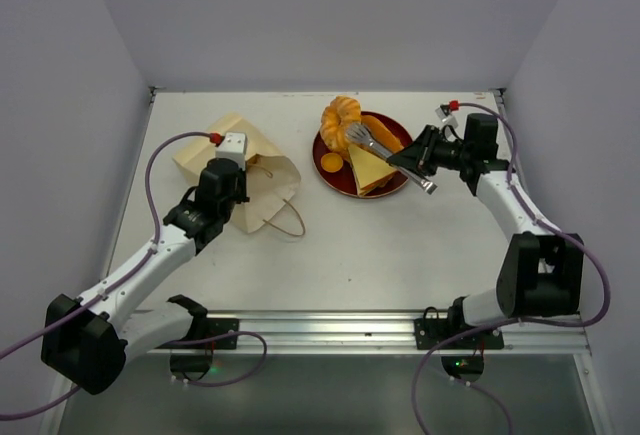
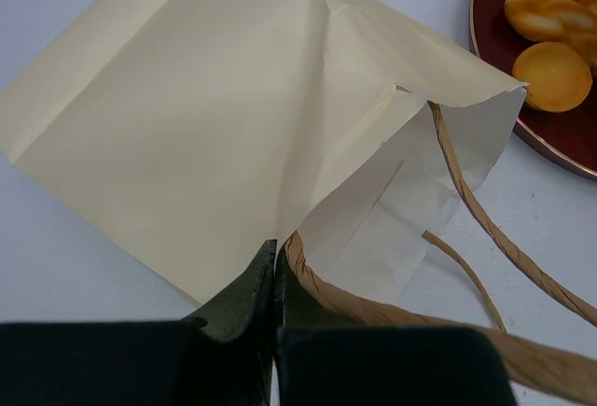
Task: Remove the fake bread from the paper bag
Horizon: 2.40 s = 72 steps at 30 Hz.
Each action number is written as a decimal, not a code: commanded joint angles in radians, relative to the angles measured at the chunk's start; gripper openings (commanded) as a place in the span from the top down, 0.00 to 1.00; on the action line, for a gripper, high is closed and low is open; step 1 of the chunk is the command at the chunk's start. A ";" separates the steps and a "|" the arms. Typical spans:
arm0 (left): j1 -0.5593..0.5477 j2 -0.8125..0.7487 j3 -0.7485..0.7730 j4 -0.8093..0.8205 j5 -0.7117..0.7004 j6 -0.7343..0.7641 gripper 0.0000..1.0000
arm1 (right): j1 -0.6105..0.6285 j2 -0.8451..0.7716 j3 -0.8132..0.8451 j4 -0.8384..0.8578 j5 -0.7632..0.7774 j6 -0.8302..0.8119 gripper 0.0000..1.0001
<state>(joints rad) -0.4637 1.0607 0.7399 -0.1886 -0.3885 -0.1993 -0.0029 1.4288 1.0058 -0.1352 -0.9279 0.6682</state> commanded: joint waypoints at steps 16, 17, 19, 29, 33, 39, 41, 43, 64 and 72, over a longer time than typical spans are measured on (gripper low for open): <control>0.008 -0.034 -0.020 0.032 0.016 -0.015 1.00 | -0.005 0.164 0.062 -0.015 0.026 -0.015 0.90; 0.008 -0.034 -0.020 0.031 0.016 -0.014 1.00 | -0.005 0.159 0.062 -0.015 0.024 -0.013 0.86; 0.008 -0.038 -0.020 0.031 0.016 -0.012 1.00 | -0.005 0.151 0.065 -0.014 0.024 -0.013 0.80; 0.008 -0.051 -0.022 0.023 0.014 -0.011 1.00 | -0.005 0.091 0.070 -0.003 0.027 -0.013 0.58; 0.008 -0.054 -0.019 0.020 0.017 -0.009 1.00 | -0.005 0.068 0.070 -0.003 0.031 -0.016 0.54; 0.008 -0.056 -0.014 0.017 0.019 -0.009 1.00 | -0.009 0.058 0.063 -0.003 0.031 -0.016 0.51; 0.008 -0.057 -0.013 0.015 0.019 -0.006 1.00 | -0.012 0.050 0.060 -0.004 0.028 -0.018 0.50; 0.008 -0.061 -0.013 0.014 0.019 -0.005 1.00 | -0.017 0.032 0.060 -0.006 0.026 -0.024 0.50; 0.008 -0.084 0.044 -0.002 0.126 0.034 1.00 | 0.085 -0.129 0.116 -0.300 -0.071 -0.381 0.58; 0.008 -0.035 0.111 -0.025 0.135 -0.035 1.00 | 0.296 -0.172 0.089 -0.388 -0.063 -0.435 0.64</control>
<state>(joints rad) -0.4625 1.0050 0.7902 -0.2211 -0.2726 -0.1993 0.2787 1.2881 1.0725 -0.4721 -0.9577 0.2905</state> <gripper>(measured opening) 0.007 0.377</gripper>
